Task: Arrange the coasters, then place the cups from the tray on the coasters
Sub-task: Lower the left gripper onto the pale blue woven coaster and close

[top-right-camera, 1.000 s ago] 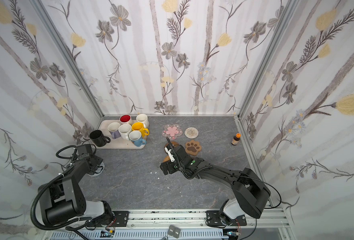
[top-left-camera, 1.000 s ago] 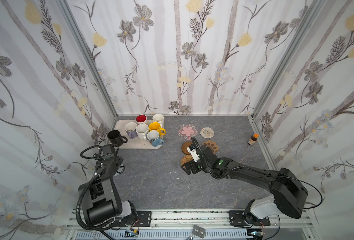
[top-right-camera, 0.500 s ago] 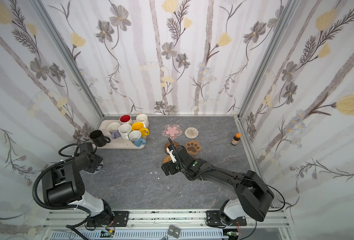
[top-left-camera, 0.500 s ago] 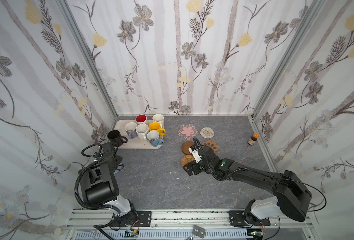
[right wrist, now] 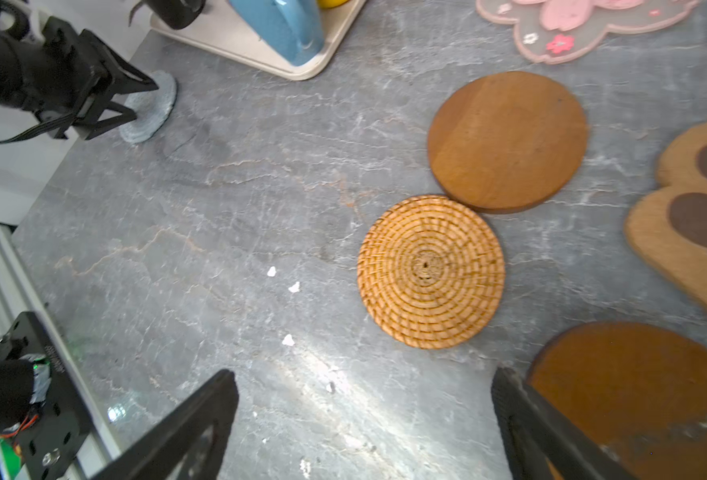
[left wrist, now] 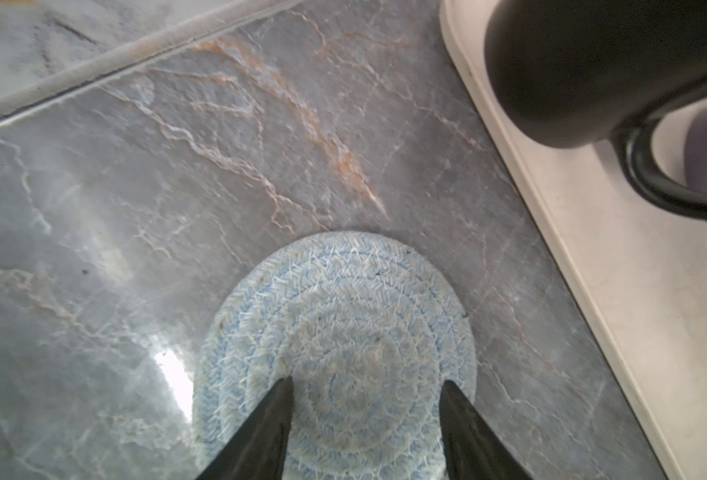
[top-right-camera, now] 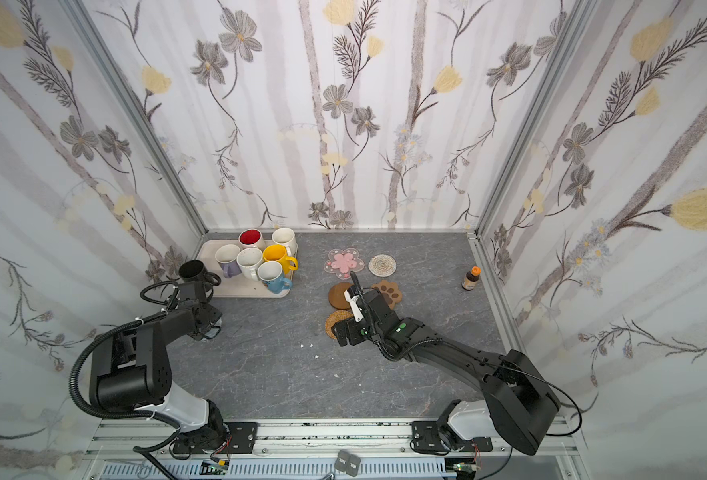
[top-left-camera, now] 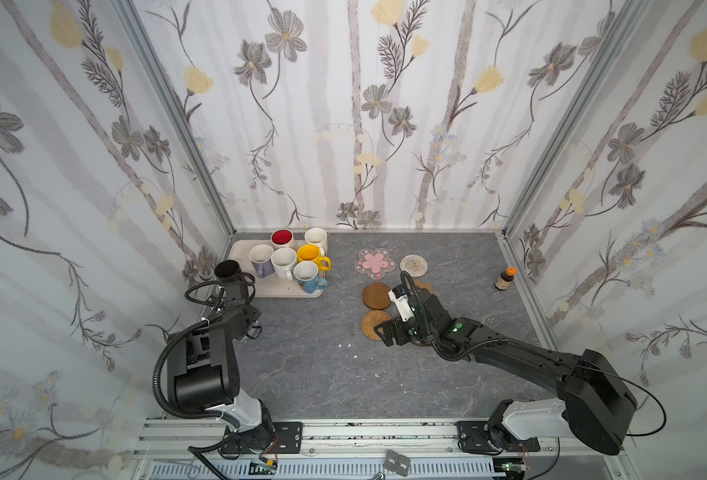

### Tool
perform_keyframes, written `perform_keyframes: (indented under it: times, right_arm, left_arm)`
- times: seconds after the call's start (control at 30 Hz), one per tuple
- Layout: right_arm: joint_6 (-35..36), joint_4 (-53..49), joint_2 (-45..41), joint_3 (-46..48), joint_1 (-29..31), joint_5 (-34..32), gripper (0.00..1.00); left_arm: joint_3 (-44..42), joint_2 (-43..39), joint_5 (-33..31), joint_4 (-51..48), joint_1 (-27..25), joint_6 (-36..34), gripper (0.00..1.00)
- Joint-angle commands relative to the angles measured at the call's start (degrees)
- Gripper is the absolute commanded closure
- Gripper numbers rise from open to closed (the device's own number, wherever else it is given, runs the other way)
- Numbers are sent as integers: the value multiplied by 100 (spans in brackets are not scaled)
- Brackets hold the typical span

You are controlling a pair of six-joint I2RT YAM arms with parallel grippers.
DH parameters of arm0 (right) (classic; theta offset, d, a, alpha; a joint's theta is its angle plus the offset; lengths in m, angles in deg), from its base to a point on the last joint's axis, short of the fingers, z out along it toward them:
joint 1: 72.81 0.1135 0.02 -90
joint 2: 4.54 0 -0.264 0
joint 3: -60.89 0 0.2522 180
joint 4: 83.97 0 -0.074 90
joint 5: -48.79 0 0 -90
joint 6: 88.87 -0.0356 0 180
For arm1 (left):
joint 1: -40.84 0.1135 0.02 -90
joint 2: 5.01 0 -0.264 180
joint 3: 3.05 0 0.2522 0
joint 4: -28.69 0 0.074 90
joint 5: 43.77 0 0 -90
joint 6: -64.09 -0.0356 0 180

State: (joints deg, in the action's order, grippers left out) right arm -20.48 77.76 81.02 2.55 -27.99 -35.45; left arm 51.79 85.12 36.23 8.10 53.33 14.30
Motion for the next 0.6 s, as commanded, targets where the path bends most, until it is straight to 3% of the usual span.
perform_keyframes:
  times: [0.0,0.57]
  right_arm:
    - [-28,187,-163,52,-25,71,4]
    - [-55,196,-559,98,-481,302,3]
  left_arm:
    - [-138,-37,590,-600,-174,305,42]
    - [-948,-893,754,-609,-1505,579,42]
